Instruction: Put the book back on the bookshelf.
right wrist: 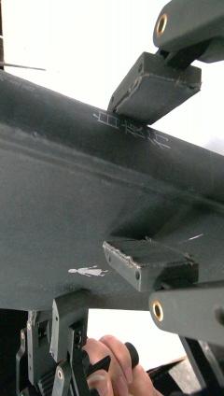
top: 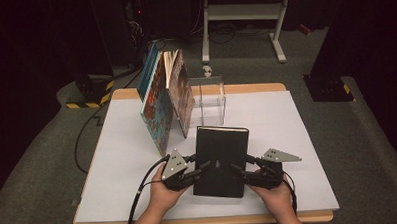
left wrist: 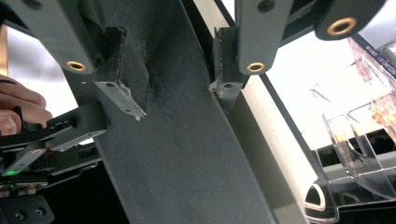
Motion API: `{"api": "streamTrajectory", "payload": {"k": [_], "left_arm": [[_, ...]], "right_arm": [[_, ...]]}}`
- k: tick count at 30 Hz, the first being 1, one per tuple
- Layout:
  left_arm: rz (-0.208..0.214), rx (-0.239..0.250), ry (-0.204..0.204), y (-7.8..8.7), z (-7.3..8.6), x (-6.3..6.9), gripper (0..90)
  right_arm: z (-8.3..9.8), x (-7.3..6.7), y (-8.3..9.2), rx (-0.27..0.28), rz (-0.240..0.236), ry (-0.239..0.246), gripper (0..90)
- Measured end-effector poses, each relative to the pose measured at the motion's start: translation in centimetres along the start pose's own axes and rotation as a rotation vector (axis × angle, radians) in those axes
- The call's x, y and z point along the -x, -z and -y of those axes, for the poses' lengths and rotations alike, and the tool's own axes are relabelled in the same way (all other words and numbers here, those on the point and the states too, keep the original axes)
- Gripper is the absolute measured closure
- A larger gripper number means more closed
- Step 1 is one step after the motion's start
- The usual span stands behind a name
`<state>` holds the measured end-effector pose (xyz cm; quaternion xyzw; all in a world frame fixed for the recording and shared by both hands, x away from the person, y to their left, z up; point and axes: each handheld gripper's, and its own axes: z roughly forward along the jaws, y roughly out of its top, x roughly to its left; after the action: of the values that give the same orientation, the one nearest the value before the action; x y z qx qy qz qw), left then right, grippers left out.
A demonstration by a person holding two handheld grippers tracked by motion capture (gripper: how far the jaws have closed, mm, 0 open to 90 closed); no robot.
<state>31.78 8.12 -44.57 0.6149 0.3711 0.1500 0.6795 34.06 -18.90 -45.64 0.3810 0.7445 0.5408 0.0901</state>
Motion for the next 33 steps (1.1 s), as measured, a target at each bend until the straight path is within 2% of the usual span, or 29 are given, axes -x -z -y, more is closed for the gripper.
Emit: {"api": "streamTrajectory", "payload": {"k": [6, 11, 17, 33], "left_arm": [[-0.010, 0.025, -0.001, -0.4, -0.4, 0.1, 60.0], [-0.026, 0.025, -0.026, -0.9, -0.5, 0.2, 60.0], [-0.034, 0.035, -0.038, -1.4, -0.5, 0.1, 59.8], [-0.027, 0.062, -0.061, -3.1, -0.7, -0.7, 59.2]], "right_arm": [[-0.4, -0.2, 0.5, 0.033, 0.034, 0.034, 36.3], [-0.6, -0.5, 0.8, 0.058, 0.061, 0.062, 39.2], [-0.8, -0.7, 0.9, 0.068, 0.096, 0.095, 39.8], [-1.7, 0.1, 0.7, 0.091, 0.144, 0.125, 40.0]]}}
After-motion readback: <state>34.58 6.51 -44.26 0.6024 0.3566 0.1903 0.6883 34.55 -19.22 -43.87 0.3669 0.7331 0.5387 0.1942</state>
